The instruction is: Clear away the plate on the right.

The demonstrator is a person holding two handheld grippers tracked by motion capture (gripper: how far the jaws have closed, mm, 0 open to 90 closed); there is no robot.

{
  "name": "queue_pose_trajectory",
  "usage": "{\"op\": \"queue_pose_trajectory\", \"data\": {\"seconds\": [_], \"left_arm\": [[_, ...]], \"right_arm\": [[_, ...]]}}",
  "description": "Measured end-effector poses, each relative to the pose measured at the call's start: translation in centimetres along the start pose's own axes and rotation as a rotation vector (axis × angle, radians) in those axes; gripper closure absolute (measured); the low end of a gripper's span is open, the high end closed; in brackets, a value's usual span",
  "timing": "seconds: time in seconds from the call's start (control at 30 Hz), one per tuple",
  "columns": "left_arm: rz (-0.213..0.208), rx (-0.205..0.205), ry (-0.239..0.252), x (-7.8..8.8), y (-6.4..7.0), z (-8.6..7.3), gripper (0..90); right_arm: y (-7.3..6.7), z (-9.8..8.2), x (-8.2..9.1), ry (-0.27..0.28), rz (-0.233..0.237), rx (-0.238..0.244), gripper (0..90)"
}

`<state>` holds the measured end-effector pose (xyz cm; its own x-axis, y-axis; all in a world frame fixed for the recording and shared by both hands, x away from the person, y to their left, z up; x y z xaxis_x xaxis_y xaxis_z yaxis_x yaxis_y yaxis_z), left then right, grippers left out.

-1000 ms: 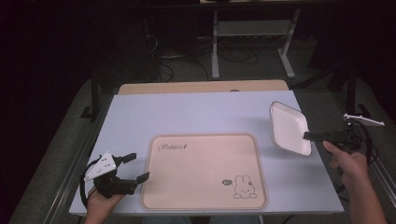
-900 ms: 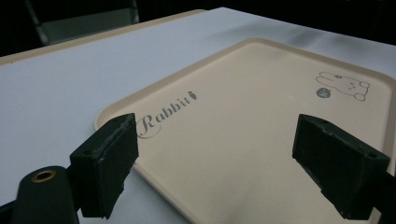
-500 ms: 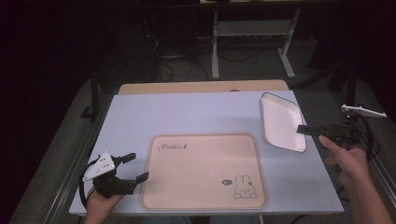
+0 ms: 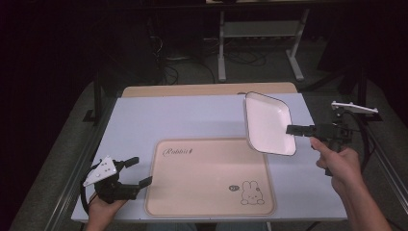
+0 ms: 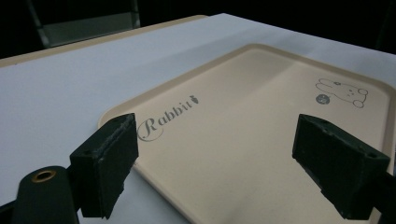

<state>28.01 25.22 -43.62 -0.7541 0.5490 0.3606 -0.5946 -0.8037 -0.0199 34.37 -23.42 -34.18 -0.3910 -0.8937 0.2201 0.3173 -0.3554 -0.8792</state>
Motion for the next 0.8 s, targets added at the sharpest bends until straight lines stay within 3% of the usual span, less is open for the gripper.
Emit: {"op": "queue_pose_trajectory", "data": {"seconds": [0.1, 0.17, 0.27, 0.4, 0.6, 0.8], "left_arm": [[0.005, -0.002, 0.000, 0.1, -0.2, 0.0, 14.2], [0.005, -0.001, -0.001, 0.0, -0.2, 0.0, 14.2], [0.004, 0.001, -0.001, 0.0, -0.2, 0.0, 14.2], [0.006, 0.002, 0.000, 0.0, -0.3, 0.0, 14.2], [0.011, 0.007, 0.005, 0.1, -0.4, 0.0, 14.2], [0.012, 0.005, 0.001, 0.1, -0.4, -0.1, 14.2]], "right_arm": [[-1.0, 0.0, -0.9, 0.000, 0.008, 0.001, 88.4], [-2.5, 0.0, -1.9, -0.010, 0.020, 0.044, 88.3], [-3.4, -0.1, -2.6, -0.021, 0.029, 0.056, 88.3], [-5.4, -0.3, -4.4, -0.033, 0.071, 0.069, 88.3], [-5.8, -1.0, -6.2, -0.044, 0.086, 0.068, 88.3], [-5.0, -2.4, -8.5, -0.062, 0.068, 0.059, 88.3]]}}
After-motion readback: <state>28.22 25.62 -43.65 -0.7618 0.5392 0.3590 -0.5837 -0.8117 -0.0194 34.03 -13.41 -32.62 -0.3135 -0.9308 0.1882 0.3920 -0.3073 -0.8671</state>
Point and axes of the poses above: each handheld gripper's, and its own axes: x roughly backward along the jaws, z roughly out of its top, y roughly to its right, the point moved 7 cm from there along -x, roughly forward along the jaws, and after that the axes turned 14 degrees about z, right-handed, at the moved point
